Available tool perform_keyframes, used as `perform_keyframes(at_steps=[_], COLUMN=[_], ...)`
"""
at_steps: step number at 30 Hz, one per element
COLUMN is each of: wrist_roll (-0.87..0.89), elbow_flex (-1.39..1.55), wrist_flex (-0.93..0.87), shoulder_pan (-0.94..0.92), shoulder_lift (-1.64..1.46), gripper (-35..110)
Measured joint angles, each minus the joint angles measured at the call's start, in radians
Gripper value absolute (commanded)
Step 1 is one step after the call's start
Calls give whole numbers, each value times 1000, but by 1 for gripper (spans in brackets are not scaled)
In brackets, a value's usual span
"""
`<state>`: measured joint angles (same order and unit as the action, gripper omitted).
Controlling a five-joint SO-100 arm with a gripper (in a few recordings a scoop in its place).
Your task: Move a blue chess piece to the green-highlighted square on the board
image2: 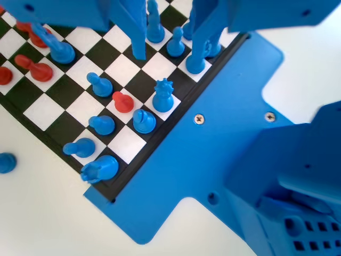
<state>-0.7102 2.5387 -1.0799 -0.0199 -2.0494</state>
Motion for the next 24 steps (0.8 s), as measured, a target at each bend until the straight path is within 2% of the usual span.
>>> perform_keyframes(at_steps=[12, 24], wrist_roll=[57, 60], elbow_flex=[2, 31], wrist_flex=[83, 143], shoulder_pan=[91, 94], shoulder_lift=[80, 115], gripper=[11, 11])
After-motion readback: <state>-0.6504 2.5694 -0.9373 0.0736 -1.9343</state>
